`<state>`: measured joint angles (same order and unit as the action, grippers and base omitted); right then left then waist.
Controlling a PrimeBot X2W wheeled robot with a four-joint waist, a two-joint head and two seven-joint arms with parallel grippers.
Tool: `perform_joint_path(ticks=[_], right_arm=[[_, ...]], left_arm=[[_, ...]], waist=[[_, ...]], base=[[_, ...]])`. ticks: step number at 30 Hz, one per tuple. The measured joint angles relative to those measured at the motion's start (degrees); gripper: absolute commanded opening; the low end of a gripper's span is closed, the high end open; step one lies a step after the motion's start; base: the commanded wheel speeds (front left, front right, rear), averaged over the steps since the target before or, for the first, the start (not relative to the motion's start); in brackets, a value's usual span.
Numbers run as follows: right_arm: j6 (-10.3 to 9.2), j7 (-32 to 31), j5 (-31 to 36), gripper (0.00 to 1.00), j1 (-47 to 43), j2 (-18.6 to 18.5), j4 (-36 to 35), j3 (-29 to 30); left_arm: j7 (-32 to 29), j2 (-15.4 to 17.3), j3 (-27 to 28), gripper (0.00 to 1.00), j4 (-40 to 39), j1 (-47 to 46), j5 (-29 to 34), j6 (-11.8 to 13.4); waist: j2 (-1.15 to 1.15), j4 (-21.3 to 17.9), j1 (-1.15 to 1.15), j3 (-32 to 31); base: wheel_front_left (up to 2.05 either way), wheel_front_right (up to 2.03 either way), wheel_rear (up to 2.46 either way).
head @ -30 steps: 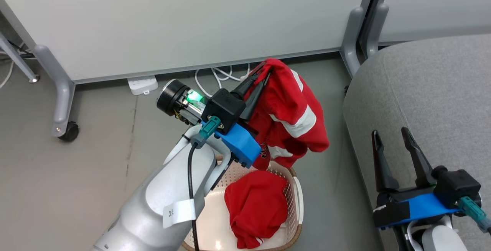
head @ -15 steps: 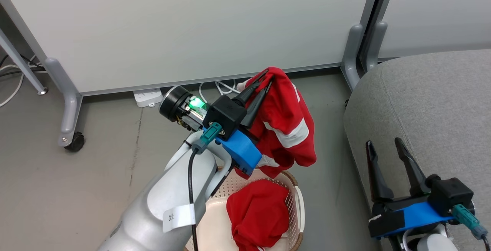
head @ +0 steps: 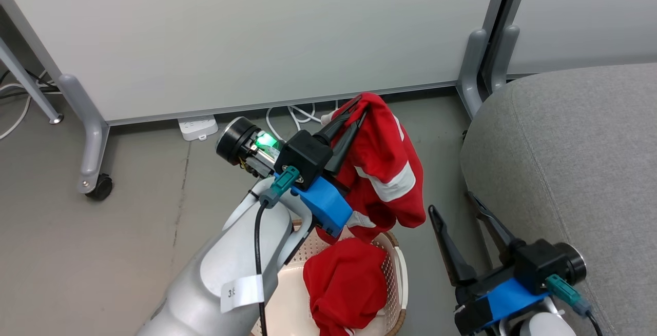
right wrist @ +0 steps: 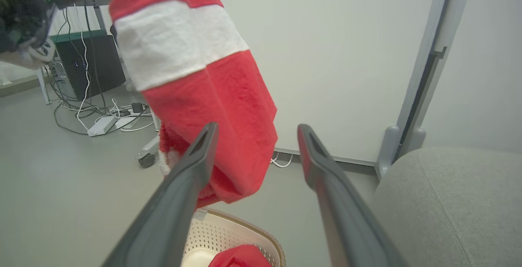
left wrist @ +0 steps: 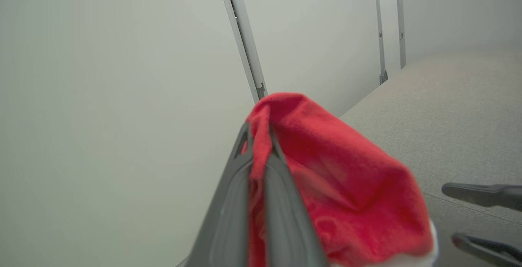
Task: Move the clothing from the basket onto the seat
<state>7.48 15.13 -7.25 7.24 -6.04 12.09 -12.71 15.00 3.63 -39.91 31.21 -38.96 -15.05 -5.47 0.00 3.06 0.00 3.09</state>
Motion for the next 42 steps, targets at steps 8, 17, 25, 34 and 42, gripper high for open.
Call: perform_joint_path(ticks=[8,17,25,34,42], right_arm=[[0.0,0.0,0.7,1.0,4.2,-2.5,2.3,-6.1],[0.0,0.0,1.2,1.0,9.6,-3.6,5.3,-10.6],[0.0,0.0,2.8,1.0,13.9,-2.4,8.4,-11.6],[0.0,0.0,4.2,0.0,16.4,0.3,11.0,-11.3],[0.01,0.0,4.2,0.0,16.8,0.6,10.9,-10.9]], left_arm=[[0.0,-0.4,-0.5,0.0,0.0,-0.1,0.2,-0.4],[0.0,-0.6,-1.7,0.0,-0.3,-0.7,0.0,-0.6],[0.0,-0.7,-3.0,0.0,-1.1,-1.1,-0.7,-0.4],[0.0,-0.7,-3.9,0.0,-1.2,-1.3,-1.9,0.1],[0.0,-0.7,-4.3,0.0,-1.2,-1.9,-2.2,0.4]], waist=[[0.0,0.6,0.0,0.4],[0.0,1.5,0.0,1.5],[0.0,1.8,0.0,2.4],[0.0,1.8,0.0,2.4],[0.0,1.8,0.0,2.4]], base=[[0.0,0.0,0.0],[0.0,0.0,0.0],[0.0,0.0,0.0],[0.0,0.0,0.0],[0.0,0.0,0.0]])
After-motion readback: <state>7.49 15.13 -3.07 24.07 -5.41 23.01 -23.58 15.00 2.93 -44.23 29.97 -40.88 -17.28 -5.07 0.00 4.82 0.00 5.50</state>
